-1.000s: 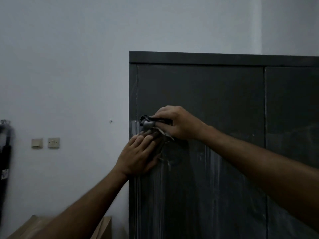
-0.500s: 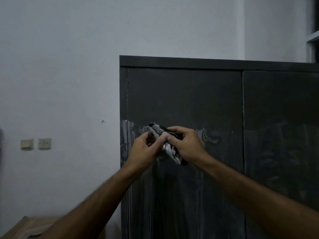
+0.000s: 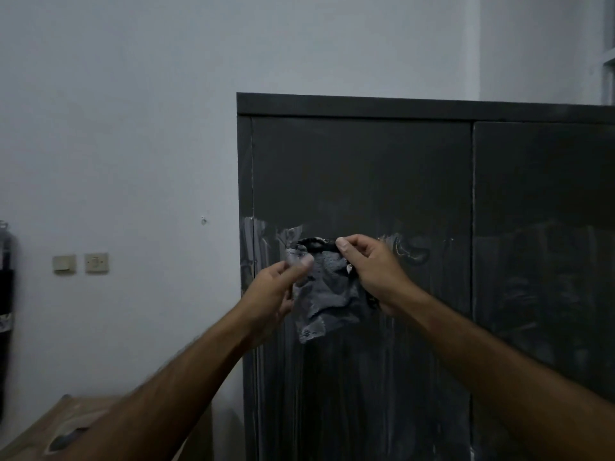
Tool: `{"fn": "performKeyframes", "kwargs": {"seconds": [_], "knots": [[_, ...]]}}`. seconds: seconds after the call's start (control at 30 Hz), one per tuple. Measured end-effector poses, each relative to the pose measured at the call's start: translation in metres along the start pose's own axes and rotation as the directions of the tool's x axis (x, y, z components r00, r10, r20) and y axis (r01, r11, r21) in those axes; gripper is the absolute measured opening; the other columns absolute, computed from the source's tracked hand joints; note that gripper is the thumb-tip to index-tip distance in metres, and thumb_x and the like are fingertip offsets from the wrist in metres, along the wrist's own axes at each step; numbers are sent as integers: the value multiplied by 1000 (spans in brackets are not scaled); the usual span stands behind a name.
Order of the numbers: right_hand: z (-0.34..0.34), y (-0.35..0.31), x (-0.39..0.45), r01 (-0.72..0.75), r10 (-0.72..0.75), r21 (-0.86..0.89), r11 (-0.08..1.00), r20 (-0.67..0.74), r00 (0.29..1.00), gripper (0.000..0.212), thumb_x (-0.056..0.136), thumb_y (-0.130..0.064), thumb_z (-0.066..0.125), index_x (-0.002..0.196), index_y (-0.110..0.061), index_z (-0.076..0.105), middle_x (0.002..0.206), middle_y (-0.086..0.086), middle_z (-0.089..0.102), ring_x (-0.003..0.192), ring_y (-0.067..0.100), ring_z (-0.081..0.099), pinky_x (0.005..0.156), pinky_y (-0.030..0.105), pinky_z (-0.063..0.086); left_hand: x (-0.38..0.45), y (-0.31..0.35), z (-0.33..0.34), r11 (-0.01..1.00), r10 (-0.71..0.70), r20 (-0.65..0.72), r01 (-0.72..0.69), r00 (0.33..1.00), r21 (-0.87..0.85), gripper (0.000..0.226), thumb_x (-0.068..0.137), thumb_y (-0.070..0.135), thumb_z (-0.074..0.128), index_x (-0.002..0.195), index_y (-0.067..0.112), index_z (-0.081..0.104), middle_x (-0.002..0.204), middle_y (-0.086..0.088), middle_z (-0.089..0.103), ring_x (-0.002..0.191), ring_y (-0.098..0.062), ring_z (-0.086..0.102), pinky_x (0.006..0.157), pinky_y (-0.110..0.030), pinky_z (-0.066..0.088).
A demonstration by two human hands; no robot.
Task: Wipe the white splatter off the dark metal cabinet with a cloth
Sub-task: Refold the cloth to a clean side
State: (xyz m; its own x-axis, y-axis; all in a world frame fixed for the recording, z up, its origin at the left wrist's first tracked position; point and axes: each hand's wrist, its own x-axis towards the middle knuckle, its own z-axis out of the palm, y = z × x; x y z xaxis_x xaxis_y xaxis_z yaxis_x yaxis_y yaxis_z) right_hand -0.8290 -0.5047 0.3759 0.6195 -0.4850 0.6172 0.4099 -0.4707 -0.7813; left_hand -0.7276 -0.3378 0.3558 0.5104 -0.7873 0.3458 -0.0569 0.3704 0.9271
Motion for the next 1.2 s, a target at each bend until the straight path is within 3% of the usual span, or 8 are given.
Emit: {"fn": "performKeyframes", "kwargs": {"seconds": [0.23, 0.4, 0.57, 0.67, 0.77, 0.9, 1.03, 1.2], "knots": [[-6, -15, -11, -277, 268, 0, 961, 253, 930, 51, 97, -56, 58, 117, -12, 70, 111, 8, 77, 104, 24, 75, 90, 39, 62, -5, -4, -8, 999, -6, -64, 9, 998, 43, 27, 107, 20, 52, 121, 3, 69, 112, -14, 78, 100, -25, 76, 89, -37, 63], [-21, -14, -10, -250, 241, -37, 968, 426, 872, 40, 91, -1, 70, 130, -5, 65, 126, 19, 71, 117, 31, 69, 97, 42, 59, -10, 6, -10, 999, -4, -36, 6, 999, 52, 36, 108, 28, 49, 122, 0, 68, 113, -17, 77, 101, -25, 76, 79, -31, 62], [-33, -18, 0, -218, 218, -70, 974, 564, 796, 40, 89, 14, 64, 128, 3, 63, 125, 24, 69, 110, 32, 69, 96, 43, 58, -13, 17, -10, 999, -36, 12, 35, 999, 37, 47, 110, 36, 45, 127, -4, 64, 120, -23, 74, 111, -34, 72, 93, -41, 62], [-29, -14, -4, -51, 240, -390, 920, 455, 857, 28, 90, -5, 75, 116, -13, 66, 113, 13, 72, 96, 17, 71, 76, 27, 60, -14, 22, -10, 995, -85, 25, 83, 996, 54, 50, 109, 41, 47, 129, -2, 63, 120, -25, 73, 113, -38, 72, 95, -44, 60], [-19, -1, -12, -79, 132, -614, 785, 42, 990, 37, 81, -40, 86, 87, -17, 58, 82, 0, 65, 68, 15, 61, 58, 34, 51, -15, 26, -8, 996, -61, -56, 64, 997, 65, 46, 109, 38, 49, 124, -3, 65, 113, -24, 75, 102, -35, 75, 78, -38, 64], [-10, -3, -32, -218, 226, -267, 939, -3, 974, 45, 99, -44, 64, 79, -5, 63, 60, 5, 64, 51, 19, 62, 47, 28, 48, -10, 22, -7, 991, -39, -194, 62, 980, 115, 38, 108, 33, 53, 116, 0, 70, 108, -18, 78, 91, -26, 77, 77, -37, 64], [7, -5, -47, -315, 324, -79, 946, 165, 931, 39, 101, -46, 60, 112, -11, 70, 105, 8, 75, 91, 25, 75, 81, 39, 64, -11, 18, 4, 987, -78, -172, 100, 982, 122, 32, 109, 29, 49, 112, 6, 71, 115, -21, 75, 113, -36, 71, 105, -50, 54], [23, -8, -54, -271, 227, 246, 931, 195, 954, 35, 94, -12, 73, 127, -11, 62, 115, 6, 77, 101, 19, 75, 71, 25, 60, -13, 17, 6, 954, 28, -87, -1, 996, 301, 31, 109, 32, 49, 118, 15, 73, 115, -12, 76, 116, -32, 67, 103, -46, 51]]}}
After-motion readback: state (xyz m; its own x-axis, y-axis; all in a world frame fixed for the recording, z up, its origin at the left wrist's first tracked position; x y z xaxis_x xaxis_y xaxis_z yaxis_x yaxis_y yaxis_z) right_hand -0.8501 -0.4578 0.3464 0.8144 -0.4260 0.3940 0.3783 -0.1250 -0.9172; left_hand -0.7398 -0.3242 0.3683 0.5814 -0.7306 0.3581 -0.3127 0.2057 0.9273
